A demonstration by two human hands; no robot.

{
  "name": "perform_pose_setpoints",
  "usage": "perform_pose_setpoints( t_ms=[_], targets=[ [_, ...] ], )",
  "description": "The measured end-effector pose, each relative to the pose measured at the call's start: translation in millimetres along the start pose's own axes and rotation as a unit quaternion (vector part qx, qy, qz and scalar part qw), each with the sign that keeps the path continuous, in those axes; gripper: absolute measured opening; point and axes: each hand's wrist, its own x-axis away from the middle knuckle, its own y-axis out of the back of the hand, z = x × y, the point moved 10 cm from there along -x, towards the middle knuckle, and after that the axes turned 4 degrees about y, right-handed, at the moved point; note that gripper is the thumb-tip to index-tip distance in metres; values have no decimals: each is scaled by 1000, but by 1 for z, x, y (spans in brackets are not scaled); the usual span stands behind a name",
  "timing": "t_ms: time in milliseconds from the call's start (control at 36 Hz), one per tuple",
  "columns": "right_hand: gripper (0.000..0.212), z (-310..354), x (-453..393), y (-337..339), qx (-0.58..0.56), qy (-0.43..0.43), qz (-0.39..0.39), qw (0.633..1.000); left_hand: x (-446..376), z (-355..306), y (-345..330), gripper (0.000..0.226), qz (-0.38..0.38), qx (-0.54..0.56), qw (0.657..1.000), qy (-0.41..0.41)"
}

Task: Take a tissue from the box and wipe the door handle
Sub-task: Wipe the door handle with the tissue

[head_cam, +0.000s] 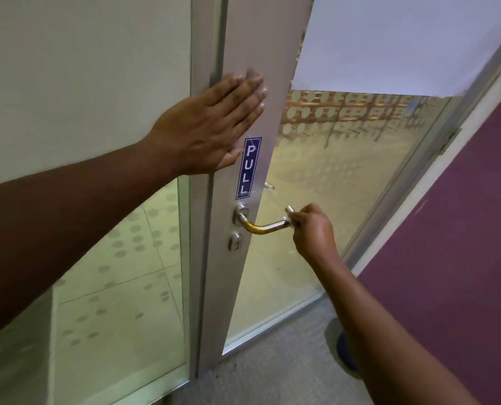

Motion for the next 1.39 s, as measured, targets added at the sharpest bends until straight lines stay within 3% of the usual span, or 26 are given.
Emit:
perform_pose_setpoints(
  t_ms=[361, 556, 750, 861, 1000, 1139, 1278, 1333, 1389],
  targets=[
    [17, 33, 45, -10, -97, 34, -105, 989, -1, 1, 0, 81, 6, 12, 1000, 1],
    [16, 18, 28, -1, -59, 15, -78, 995, -1, 1, 0, 80, 16, 19, 1000, 1],
    [20, -1, -6, 1, -2, -8, 9, 1000, -2, 1, 0, 79, 21, 22, 1000, 0],
    [20, 2, -2, -1, 15, -10, 5, 1000, -2, 1, -2, 80, 19, 25, 1000, 1],
    [17, 21, 12, -4, 59, 30, -9, 998, -1, 1, -2, 80, 21, 20, 1000, 0],
    [18, 42, 14, -10, 101, 78, 33, 991, -1, 1, -1, 80, 13, 18, 1000, 0],
    [19, 12, -20, 10, -41, 41, 91, 994, -2, 0, 1, 79, 4, 21, 1000, 0],
    [19, -18, -33, 17, -132, -33, 73, 988, -2, 0, 0, 79, 4, 24, 1000, 0],
    [19, -49, -34, 9, -278, -133, 49, 950, -2, 0, -1, 79, 4, 25, 1000, 0]
  ],
)
